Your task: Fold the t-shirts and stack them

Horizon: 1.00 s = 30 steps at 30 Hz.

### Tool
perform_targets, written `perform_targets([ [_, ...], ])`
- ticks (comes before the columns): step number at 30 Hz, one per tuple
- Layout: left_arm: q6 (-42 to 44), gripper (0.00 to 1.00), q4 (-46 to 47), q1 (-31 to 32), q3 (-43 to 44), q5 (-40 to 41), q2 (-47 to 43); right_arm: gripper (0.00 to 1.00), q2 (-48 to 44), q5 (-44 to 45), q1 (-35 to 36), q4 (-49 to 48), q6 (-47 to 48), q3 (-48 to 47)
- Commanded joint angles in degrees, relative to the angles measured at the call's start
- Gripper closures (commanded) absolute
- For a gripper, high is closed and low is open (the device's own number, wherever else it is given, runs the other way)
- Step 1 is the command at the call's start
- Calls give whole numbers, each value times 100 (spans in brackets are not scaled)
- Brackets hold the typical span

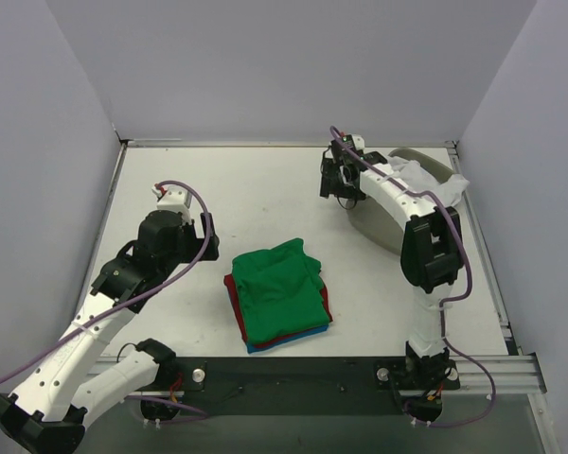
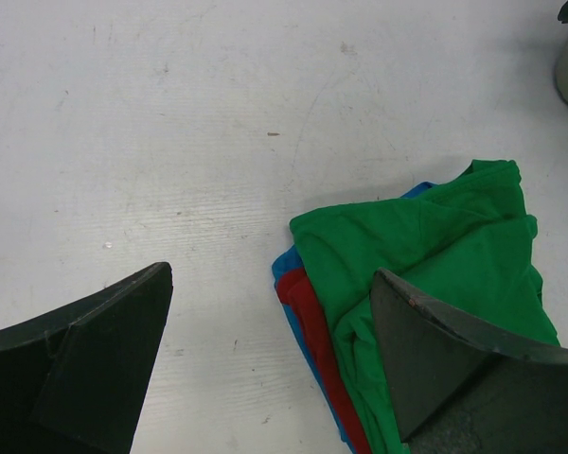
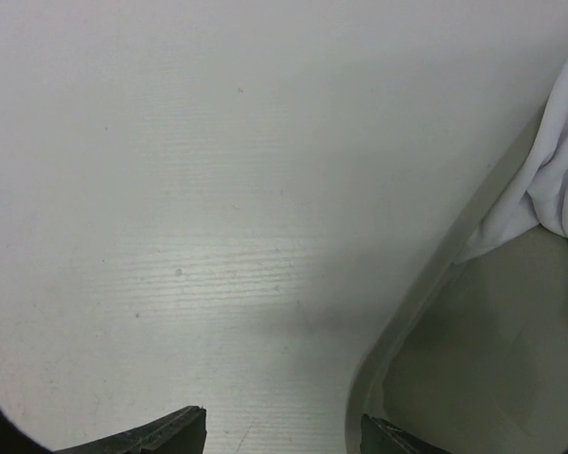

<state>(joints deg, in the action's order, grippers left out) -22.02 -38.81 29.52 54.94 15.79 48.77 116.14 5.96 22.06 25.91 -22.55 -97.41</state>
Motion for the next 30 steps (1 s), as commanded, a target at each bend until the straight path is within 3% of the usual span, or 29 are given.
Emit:
perform_targets([
  [1, 49, 5, 242, -34, 8, -41, -17, 36, 76, 55, -193, 72, 127, -60],
  [18, 58, 5, 251, -43, 8, -76, 27, 36, 357, -51, -247, -183, 84, 477],
  [21, 58, 5, 242, -43, 8, -67, 27, 46, 348, -51, -255, -235, 57, 573],
  [23, 66, 5, 242, -43, -1, -67, 18, 60, 331, -25, -246, -253, 57, 609],
  [24, 66, 5, 242, -43, -9, -67, 18, 78, 339, -7, -255, -253, 75, 652],
  [26, 66, 5, 242, -43, -9, -76, 18, 99, 313, 28, -238, -253, 75, 688],
  [30, 75, 5, 251, -43, -1, -94, 44, 100, 182, 360, -150, -253, 162, 872],
])
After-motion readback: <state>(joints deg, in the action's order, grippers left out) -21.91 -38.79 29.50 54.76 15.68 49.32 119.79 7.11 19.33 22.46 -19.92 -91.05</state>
